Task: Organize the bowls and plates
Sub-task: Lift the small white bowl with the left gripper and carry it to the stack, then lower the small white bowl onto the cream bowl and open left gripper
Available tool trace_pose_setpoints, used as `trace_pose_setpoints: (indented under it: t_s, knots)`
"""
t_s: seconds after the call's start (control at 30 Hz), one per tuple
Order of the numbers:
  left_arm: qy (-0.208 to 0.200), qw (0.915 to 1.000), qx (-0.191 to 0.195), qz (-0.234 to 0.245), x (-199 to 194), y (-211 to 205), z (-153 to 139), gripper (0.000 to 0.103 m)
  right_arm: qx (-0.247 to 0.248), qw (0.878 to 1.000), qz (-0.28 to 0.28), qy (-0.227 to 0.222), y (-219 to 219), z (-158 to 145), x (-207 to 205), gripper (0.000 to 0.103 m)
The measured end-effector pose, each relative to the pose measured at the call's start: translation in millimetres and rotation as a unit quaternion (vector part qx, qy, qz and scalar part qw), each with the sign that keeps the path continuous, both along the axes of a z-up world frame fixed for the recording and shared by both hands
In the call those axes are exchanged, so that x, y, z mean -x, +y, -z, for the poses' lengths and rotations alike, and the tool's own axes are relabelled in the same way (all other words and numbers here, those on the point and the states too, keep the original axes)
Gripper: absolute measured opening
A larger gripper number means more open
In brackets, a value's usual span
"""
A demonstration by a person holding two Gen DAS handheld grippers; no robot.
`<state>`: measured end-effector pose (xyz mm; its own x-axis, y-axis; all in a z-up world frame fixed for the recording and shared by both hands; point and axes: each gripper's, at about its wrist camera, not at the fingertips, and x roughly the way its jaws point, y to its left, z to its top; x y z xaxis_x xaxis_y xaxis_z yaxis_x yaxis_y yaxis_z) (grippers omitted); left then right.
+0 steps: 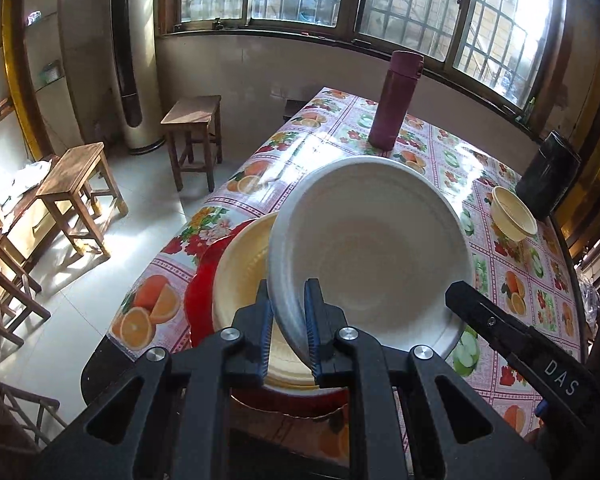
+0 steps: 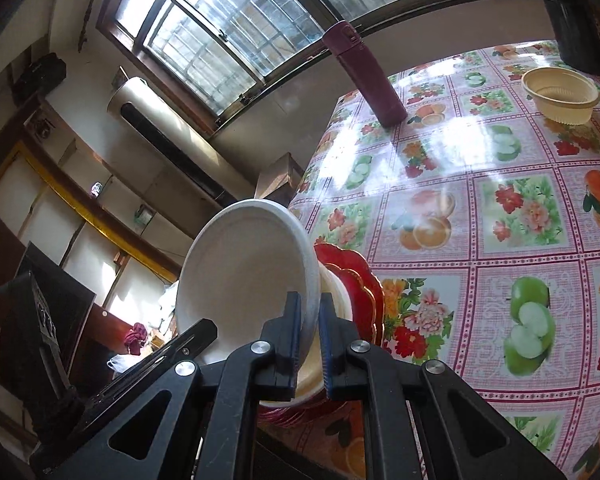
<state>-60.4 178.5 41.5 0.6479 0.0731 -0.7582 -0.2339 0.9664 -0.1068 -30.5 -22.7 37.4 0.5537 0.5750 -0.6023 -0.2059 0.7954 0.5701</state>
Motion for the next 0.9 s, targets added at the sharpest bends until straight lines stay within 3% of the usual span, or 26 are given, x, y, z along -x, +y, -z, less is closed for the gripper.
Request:
trace_pose_setpoints:
  t_s: [0.37,0.9]
  knots:
    - [0.022,0.9995,-0.014,-0.015,2,17,31,0.013,0.024,0.999,-0.02,0.028,26,33,-7,0.009]
    - [0.012,0.9991,-0.037,-0.019,-1,17,36,0.013,0.064,0.998,-0.021,0.0,32,40,-9,0.014]
